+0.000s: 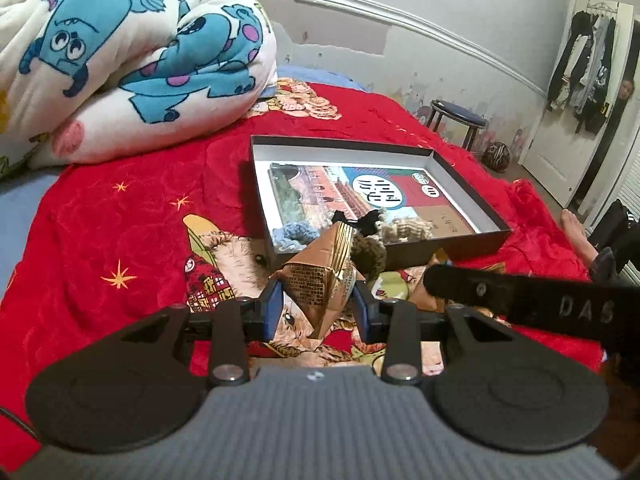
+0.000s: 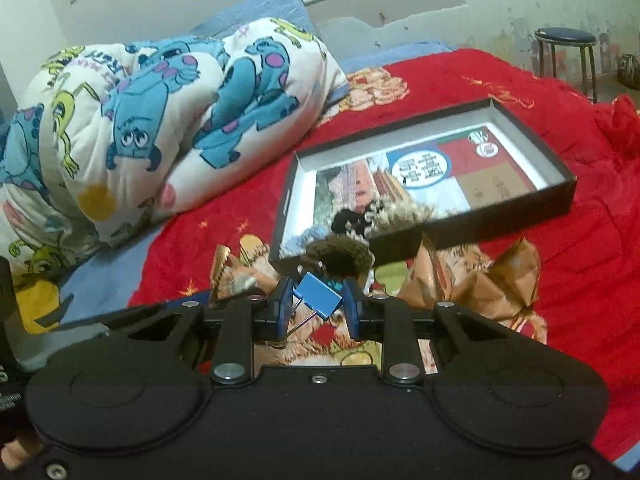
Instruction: Organize objects
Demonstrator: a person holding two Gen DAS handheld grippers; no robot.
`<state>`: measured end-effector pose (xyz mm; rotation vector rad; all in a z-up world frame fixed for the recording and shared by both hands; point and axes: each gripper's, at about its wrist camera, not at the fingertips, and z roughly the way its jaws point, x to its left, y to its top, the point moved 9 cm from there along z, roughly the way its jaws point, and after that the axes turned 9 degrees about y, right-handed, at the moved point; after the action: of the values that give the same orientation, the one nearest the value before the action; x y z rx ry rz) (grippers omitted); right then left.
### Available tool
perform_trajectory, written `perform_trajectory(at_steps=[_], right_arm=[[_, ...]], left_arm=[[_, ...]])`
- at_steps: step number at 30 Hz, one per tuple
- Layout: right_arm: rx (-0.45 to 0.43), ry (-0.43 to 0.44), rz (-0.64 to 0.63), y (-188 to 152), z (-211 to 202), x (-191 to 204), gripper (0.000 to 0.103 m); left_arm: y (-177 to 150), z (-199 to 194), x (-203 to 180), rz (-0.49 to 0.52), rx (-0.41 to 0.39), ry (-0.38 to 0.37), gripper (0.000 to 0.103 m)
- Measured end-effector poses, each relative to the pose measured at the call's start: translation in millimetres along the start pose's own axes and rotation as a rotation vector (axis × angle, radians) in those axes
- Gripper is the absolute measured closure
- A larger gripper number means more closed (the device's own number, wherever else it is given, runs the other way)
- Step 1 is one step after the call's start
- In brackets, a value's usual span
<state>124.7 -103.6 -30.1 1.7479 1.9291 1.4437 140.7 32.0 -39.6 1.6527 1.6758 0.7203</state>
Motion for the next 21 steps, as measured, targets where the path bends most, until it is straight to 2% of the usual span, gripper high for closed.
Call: perform_trajectory(at_steps=[21], right_arm=[[-0.058, 0.073, -0.018, 89.7, -50.5, 21.6, 0.077]], left_arm=[[78.3, -41.0, -29.1, 0.023, -0.066, 0.016, 0.062]])
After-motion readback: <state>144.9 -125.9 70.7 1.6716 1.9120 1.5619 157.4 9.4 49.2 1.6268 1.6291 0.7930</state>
